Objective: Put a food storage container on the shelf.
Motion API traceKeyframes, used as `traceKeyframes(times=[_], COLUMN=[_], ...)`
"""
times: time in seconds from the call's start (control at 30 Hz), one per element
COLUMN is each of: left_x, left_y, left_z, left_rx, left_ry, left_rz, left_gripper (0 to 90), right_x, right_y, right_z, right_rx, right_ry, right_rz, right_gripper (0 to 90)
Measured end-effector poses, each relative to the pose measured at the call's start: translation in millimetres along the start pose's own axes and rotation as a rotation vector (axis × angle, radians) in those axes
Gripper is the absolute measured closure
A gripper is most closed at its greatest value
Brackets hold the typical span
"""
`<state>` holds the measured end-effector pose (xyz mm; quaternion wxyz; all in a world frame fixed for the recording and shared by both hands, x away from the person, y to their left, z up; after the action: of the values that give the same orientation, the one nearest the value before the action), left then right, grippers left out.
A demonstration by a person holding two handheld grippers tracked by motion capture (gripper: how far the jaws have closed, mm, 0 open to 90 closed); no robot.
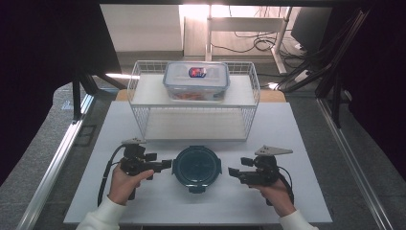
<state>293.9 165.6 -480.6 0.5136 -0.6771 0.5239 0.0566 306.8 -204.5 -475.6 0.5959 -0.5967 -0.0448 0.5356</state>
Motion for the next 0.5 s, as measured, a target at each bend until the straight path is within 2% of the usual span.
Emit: traceKeyframes(times=[0.27,0.43,0.5], left_x=[13.1,21.5,23.9], left_y=[-0.2,0.3,0.8], left_z=[-1.9,2.6,3.9], left_rx=[-0.034,-0.081,-0.085], left_ry=[0.045,0.091,0.093], left_rz=[0.025,0.045,0.051], left_gripper=[17.4,14.2,13.6], right_x=[12.9,27.7,33.6], right_y=[-14.3,-15.0,-15.3], right_z=[2.8,1.7,-0.5], right_rx=[0.069,0.104,0.128], right_ry=[-0.044,-0.055,-0.067], right_rz=[0.023,0.053,0.060], right_gripper=[22.4,20.5,20.3])
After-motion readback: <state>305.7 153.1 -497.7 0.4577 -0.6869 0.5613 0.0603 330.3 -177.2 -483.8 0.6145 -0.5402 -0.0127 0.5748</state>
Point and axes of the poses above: each handheld gripper's, and its own axes: x roughly forward along the jaws, y roughly out of its underside, z roughly to its left, the point moved 2 cm from there along x, roughly forward along the jaws, and after that the axes turned 1 degree about z, right-handed, at the moved point
